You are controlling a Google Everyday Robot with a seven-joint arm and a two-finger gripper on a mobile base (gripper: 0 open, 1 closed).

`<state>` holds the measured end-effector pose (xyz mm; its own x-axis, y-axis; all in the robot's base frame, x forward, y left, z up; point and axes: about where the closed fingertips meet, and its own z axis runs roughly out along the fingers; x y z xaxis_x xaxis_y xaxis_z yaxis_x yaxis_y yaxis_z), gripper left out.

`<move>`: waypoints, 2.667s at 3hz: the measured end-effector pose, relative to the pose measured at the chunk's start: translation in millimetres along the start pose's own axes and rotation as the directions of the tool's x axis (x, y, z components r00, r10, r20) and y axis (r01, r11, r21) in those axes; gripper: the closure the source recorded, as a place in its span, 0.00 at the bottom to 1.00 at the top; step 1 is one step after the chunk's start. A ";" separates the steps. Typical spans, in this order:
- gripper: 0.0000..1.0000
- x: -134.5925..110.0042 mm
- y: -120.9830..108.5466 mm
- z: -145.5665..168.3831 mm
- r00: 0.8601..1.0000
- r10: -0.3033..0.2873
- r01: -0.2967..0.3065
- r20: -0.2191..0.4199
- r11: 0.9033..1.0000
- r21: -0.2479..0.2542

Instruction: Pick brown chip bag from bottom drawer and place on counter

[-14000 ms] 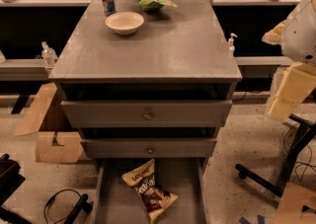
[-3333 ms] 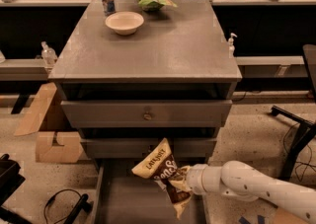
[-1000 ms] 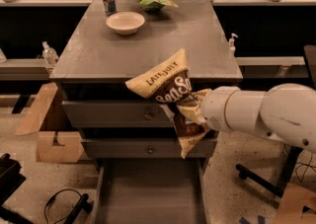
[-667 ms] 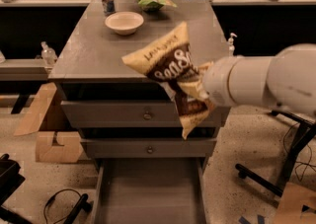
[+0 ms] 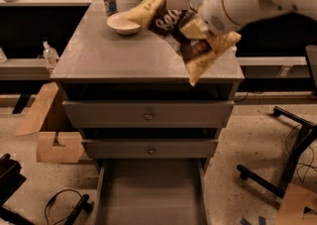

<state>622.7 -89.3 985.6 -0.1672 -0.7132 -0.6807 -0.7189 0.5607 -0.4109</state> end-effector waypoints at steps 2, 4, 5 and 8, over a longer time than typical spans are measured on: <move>1.00 -62.8 -72.5 56.5 0.996 -0.076 0.078 -0.045 0.996 0.036; 0.86 -46.9 -116.5 95.4 0.999 -0.015 0.018 -0.044 0.997 0.071; 0.55 -47.7 -114.1 98.6 0.999 -0.016 0.019 -0.044 0.998 0.065; 0.00 -47.0 -110.2 105.1 0.999 -0.018 0.021 -0.047 0.998 0.055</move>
Offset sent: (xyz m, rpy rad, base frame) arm 0.1607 0.0467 0.0642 -0.1077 -0.0763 0.0180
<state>780.7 -73.4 999.1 -0.1857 -0.7422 -0.6439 -0.6837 0.5683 -0.4579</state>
